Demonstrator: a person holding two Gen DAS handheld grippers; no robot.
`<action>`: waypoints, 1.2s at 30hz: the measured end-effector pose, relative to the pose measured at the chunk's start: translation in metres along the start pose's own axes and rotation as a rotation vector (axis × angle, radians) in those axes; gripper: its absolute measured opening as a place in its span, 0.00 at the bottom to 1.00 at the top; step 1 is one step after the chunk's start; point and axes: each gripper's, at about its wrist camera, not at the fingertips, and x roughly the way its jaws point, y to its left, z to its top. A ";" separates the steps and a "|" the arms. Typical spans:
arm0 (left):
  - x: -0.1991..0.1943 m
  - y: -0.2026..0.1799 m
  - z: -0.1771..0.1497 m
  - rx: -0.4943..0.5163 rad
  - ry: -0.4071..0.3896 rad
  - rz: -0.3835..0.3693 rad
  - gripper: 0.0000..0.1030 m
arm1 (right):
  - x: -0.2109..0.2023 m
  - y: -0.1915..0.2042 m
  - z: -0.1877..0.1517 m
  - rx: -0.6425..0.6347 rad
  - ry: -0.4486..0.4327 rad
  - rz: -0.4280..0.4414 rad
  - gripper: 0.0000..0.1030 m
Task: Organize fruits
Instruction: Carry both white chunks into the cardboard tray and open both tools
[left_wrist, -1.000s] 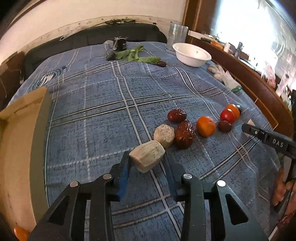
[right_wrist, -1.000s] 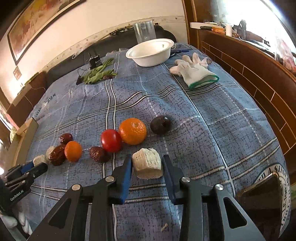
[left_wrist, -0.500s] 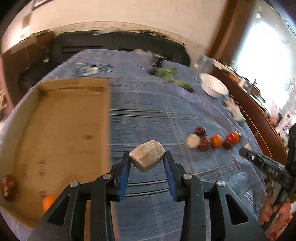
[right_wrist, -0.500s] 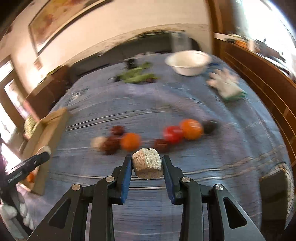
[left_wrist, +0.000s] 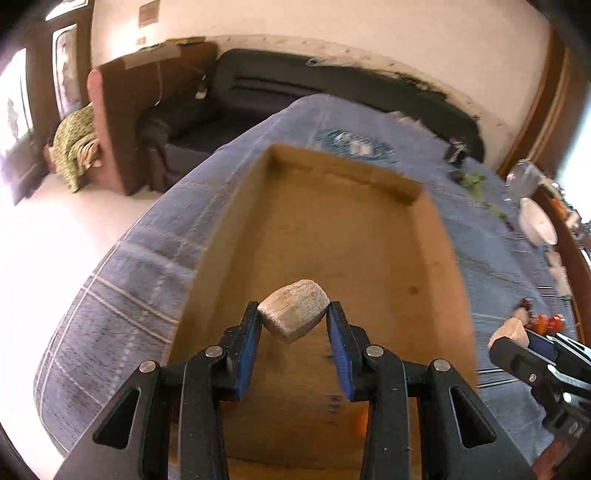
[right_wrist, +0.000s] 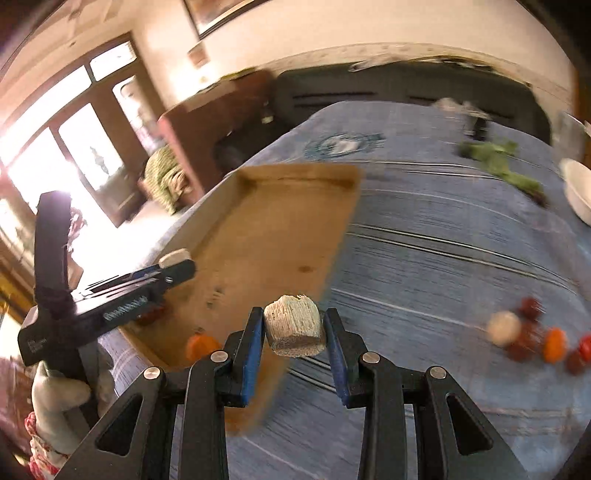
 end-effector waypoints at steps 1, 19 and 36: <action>0.003 0.003 0.000 -0.005 0.008 0.006 0.34 | 0.009 0.007 0.002 -0.009 0.015 0.008 0.35; -0.004 0.030 -0.003 -0.081 -0.004 -0.034 0.46 | 0.085 0.048 0.005 -0.092 0.114 -0.020 0.40; -0.067 -0.030 -0.019 0.000 -0.081 -0.099 0.66 | -0.034 -0.022 -0.037 0.071 -0.071 -0.040 0.66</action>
